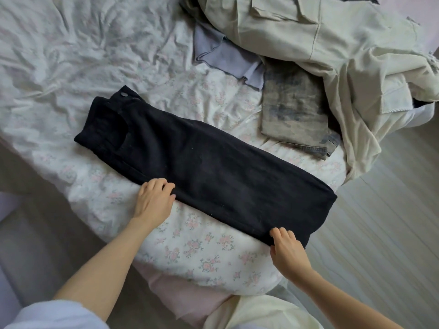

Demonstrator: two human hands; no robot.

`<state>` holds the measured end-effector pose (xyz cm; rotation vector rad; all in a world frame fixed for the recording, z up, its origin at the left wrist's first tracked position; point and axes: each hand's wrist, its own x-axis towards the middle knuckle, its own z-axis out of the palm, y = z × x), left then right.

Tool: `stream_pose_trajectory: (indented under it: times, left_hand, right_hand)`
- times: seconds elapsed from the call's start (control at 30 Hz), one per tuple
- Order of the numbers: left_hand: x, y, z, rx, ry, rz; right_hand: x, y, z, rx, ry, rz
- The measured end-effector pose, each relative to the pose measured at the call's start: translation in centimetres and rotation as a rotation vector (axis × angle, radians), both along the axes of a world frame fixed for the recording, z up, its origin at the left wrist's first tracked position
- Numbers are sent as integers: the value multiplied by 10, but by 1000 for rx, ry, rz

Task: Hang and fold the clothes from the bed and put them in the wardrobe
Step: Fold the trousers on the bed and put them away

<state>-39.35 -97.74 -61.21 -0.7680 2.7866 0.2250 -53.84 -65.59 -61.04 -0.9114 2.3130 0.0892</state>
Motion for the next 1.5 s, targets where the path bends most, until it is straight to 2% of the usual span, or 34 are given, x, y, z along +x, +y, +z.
stream_pose_trajectory:
  times: [0.1,0.27,0.43,0.57,0.6,0.7,0.8,0.87,1.03,1.1,1.2,1.3,1.4,1.5]
  left_hand:
    - [-8,-2,0,-4,-77,140]
    - [-19,-2,5,-113,-212,107]
    - [-32,2,13,-143,-290,179]
    - [-45,2,9,-57,-35,100]
    - [-49,5,10,5,-25,65]
    - [-58,21,5,162,-173,-2]
    - [-52,30,-1,174,-299,3]
    - [-45,28,-3,167,-321,44]
    - [-42,1,-2,68,-329,165]
    - [-43,-18,-4,81,-332,310]
    - [-40,-51,-5,198,-354,585]
    - [-33,-75,-3,326,-222,797]
    - [-30,-90,0,482,110,1051]
    - [-36,-103,1,425,383,1185]
  right_hand:
    - [-4,1,1,70,-24,-46]
    - [-6,9,2,62,-27,-90]
    - [14,28,-1,15,1,-144]
    - [6,8,3,-66,49,-169]
    - [4,-2,3,-108,59,-155]
    - [1,-39,5,-95,-71,-71]
    - [8,-59,10,-9,-170,-38]
    - [11,-60,13,-17,-126,1]
    - [-20,-91,13,-230,48,118]
    - [-37,-122,15,-256,53,150]
    - [-57,-169,14,-190,22,248]
    - [-63,-215,9,-133,-1,284]
    - [-50,-255,3,-114,12,261]
    - [-45,-286,2,-122,110,395]
